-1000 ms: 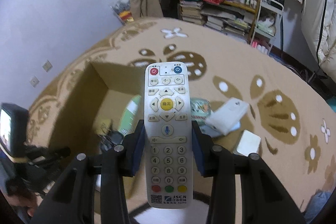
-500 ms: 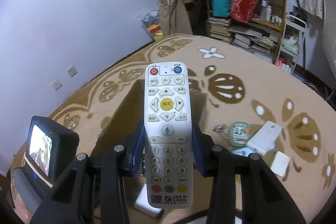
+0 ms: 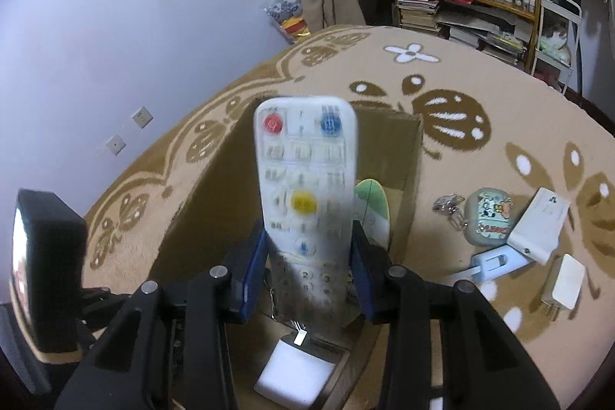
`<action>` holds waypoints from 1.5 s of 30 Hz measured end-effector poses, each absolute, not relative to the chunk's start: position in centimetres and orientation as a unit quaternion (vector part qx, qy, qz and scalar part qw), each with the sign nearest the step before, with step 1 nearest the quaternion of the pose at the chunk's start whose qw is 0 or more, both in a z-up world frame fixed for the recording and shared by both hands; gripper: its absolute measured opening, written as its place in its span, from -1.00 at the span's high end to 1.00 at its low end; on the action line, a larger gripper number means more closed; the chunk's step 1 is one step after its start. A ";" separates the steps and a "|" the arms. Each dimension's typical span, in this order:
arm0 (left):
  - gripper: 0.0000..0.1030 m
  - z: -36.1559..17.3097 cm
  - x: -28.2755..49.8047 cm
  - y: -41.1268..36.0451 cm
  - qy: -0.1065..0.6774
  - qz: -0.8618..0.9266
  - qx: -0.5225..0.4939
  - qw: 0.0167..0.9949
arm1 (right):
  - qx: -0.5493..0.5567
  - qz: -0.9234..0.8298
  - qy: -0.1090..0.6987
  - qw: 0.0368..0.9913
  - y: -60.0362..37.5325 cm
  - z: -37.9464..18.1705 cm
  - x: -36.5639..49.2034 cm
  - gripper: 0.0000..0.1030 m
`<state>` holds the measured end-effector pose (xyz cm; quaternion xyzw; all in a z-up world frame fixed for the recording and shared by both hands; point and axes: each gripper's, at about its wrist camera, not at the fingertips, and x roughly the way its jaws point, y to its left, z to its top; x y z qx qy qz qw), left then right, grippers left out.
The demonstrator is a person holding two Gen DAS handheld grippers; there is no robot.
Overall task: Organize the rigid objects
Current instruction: 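Open the right tool to drop the white remote into the box, then return the right tool to the pile and grasp the white square router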
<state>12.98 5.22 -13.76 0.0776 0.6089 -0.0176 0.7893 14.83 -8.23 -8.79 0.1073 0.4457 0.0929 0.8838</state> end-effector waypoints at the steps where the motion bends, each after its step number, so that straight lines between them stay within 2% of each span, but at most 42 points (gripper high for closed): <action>1: 0.67 -13.8 13.0 5.2 0.610 -0.017 0.078 0.789 | 0.107 0.094 0.445 0.884 -8.1 -8.9 14.8 0.25; 6: 0.67 -13.9 13.1 5.2 0.610 -0.018 0.078 0.788 | 0.098 0.077 0.452 0.883 -8.2 -9.5 15.1 0.35; 15: 0.68 -14.3 13.2 5.2 0.610 -0.017 0.075 0.788 | 0.086 0.076 0.433 0.894 -8.9 -7.7 14.9 0.33; 16: 0.68 -14.3 13.3 5.3 0.611 -0.017 0.072 0.788 | 0.086 0.073 0.431 0.895 -9.2 -7.5 14.9 0.30; 21: 0.69 -14.2 13.3 5.6 0.612 -0.020 0.066 0.788 | 0.083 0.038 0.417 0.904 -11.5 -6.2 14.7 -0.32; 22: 0.69 -14.1 13.3 5.6 0.612 -0.020 0.067 0.788 | 0.079 0.031 0.416 0.906 -11.9 -6.0 14.8 -0.37; 24: 0.69 -14.1 13.2 5.6 0.612 -0.019 0.067 0.788 | 0.070 0.012 0.415 0.907 -13.2 -5.8 14.8 -0.64; 26: 0.69 -14.1 13.2 5.6 0.612 -0.019 0.068 0.788 | 0.069 -0.005 0.415 0.907 -14.9 -5.8 14.6 -0.79; 30: 0.69 -14.1 13.2 5.6 0.611 -0.019 0.068 0.788 | 0.065 -0.039 0.420 0.904 -18.2 -6.0 14.5 -0.86; 39: 0.68 -14.0 13.1 5.6 0.611 -0.020 0.068 0.788 | 0.062 -0.135 0.442 0.885 -24.4 -9.0 13.5 -0.87; 45: 0.71 -14.0 13.2 5.7 0.612 -0.021 0.066 0.788 | 0.101 -0.178 0.457 0.865 -27.6 -11.1 12.3 -0.87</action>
